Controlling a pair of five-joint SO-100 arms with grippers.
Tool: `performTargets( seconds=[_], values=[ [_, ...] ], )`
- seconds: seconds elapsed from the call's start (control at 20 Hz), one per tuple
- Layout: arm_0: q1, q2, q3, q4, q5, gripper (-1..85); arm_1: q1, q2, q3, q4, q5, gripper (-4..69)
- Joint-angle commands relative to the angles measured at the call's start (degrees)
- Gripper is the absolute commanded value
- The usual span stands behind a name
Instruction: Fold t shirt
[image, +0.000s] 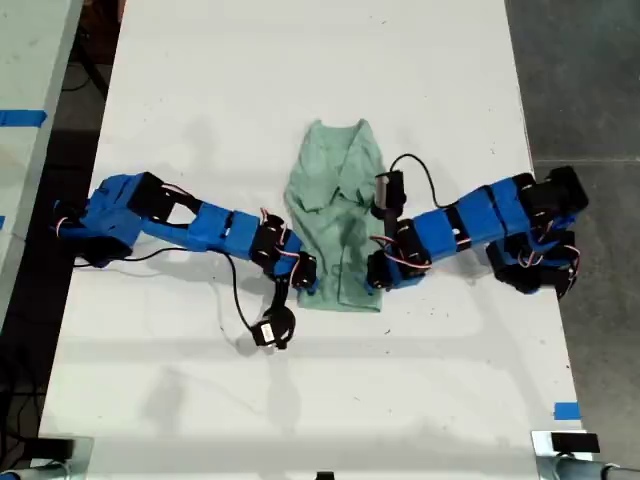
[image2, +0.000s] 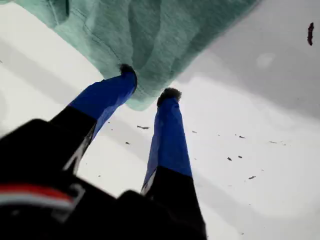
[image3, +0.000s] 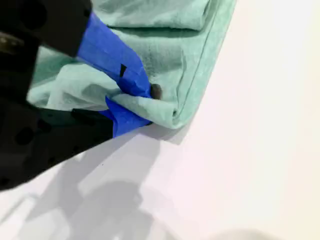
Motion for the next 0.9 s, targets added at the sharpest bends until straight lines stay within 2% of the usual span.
performTargets(
  seconds=[0.0,0.35,0.4,0.45,0.55,0.65,0.8,0.85],
  values=[
    [1.8,1.1,-0.7,1.1,-1.6,-0.1,-1.2,-1.0,-3.9,-1.9,0.7,12.5],
    [2.6,1.3,-0.7,1.1,-1.6,-0.1,-2.5,-12.7,-9.0,-6.8,1.3,13.4],
    [3.2,1.2,-0.6,1.1,-1.7,-0.1,-3.0,-14.7,-9.5,-6.8,2.0,5.2],
    [3.9,1.1,-0.6,1.1,-1.8,-0.1,-3.7,-16.0,-9.4,-7.3,3.3,0.6],
    [6.0,0.2,-0.6,0.8,-2.3,-0.1,-5.9,-19.0,-12.4,-7.1,5.4,0.6],
    [9.4,-1.1,-0.6,0.8,-4.9,-0.1,-8.9,-22.5,-20.1,-3.3,7.5,0.6],
    [14.4,2.3,-0.6,3.1,-11.0,-0.1,-11.7,-24.3,-35.8,10.2,9.7,0.6],
    [14.7,4.9,-0.6,4.0,-11.5,-0.1,-11.5,-22.6,-38.2,12.5,8.6,0.6]
  ],
)
